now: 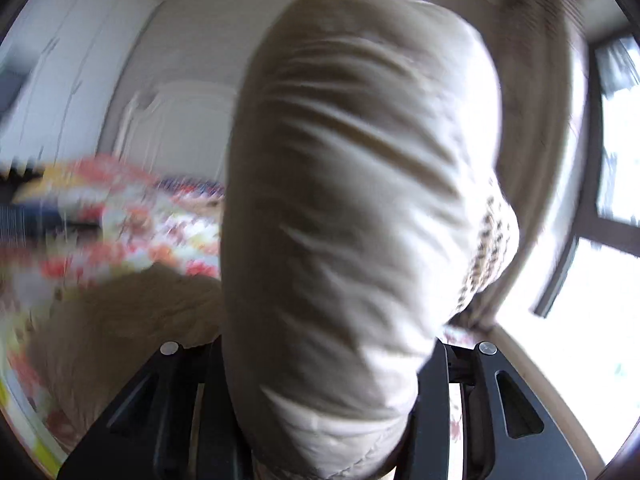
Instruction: Fold large clothes
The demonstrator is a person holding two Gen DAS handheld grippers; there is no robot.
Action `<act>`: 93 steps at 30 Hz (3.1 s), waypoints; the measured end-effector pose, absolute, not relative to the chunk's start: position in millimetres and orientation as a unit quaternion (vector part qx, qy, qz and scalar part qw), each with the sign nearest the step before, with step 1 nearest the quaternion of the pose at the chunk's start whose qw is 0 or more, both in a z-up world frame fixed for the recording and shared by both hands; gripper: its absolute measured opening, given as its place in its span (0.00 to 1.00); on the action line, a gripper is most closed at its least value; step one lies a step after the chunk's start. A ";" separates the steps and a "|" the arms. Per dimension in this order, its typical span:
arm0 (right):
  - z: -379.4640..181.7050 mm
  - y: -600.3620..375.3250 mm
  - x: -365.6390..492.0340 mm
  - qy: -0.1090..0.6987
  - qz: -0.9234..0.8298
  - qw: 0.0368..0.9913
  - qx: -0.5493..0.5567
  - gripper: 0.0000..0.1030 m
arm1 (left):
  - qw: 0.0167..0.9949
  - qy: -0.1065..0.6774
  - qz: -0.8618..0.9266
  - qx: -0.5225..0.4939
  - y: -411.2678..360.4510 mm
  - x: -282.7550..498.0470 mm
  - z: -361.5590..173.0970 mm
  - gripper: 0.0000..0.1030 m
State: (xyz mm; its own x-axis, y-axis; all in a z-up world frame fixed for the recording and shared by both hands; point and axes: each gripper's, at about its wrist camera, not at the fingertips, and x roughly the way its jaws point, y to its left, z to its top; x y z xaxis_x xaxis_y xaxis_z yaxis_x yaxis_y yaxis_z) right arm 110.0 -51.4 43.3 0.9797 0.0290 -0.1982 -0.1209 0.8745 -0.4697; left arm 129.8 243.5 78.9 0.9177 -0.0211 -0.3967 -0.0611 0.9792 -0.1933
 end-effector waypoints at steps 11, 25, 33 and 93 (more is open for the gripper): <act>-78.5 28.3 82.3 0.071 0.060 0.830 -0.551 0.52 | 0.947 0.273 -0.169 -0.012 161.5 186.3 77.7 0.98; -85.9 -6.7 46.6 0.051 0.067 0.833 -0.547 0.53 | 0.916 0.368 -0.157 0.015 116.3 277.5 -16.9 0.98; -57.3 -71.9 -9.3 0.076 0.181 0.851 -0.488 0.71 | 0.928 0.342 -0.144 0.013 119.1 268.6 -16.4 0.98; 57.8 -178.0 -32.6 0.226 0.132 0.964 -0.041 0.96 | 0.980 0.198 -0.002 0.009 68.1 -38.7 64.9 0.98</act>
State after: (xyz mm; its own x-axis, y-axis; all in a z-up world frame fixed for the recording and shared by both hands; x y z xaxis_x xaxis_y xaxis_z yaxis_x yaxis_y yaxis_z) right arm -32.6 -178.0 57.8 0.8633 0.2364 -0.4459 -0.2736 0.9616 -0.0200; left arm -38.7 68.1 64.9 0.9213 -0.0001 -0.3889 0.0076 0.9998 0.0178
